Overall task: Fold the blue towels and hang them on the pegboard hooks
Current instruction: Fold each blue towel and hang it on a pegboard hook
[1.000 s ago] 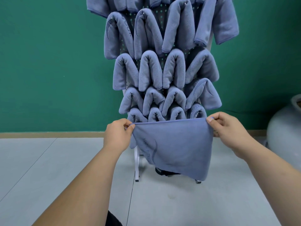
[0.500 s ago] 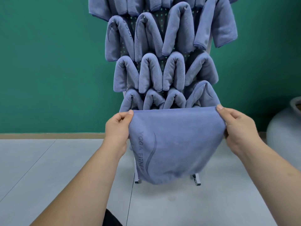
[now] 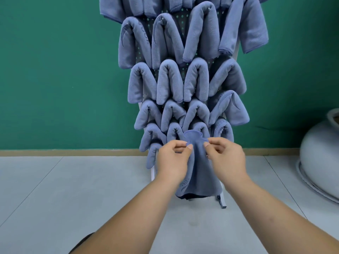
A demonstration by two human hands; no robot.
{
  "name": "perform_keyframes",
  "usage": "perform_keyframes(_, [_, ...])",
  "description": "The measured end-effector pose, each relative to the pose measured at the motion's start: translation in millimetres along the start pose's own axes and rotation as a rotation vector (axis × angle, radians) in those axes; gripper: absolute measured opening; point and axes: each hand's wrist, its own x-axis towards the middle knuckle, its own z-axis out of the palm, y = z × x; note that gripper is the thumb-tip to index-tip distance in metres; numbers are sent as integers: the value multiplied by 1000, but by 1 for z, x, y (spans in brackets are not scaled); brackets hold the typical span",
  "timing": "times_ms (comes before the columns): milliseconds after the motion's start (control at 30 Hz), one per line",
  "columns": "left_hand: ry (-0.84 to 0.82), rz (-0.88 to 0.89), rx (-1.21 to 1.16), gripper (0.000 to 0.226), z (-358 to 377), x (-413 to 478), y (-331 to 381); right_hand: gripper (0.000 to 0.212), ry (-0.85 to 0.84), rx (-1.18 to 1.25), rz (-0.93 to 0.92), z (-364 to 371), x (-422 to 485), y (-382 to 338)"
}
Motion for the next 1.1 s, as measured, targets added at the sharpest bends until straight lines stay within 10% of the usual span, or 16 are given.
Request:
perform_keyframes(900, [-298,-91,-28,25,-3,-1,3,18,-80,-195,-119,6,-13,9])
perform_keyframes(1100, [-324,79,651,45,-41,27,-13,17,-124,-157,-165,-5,-1,8])
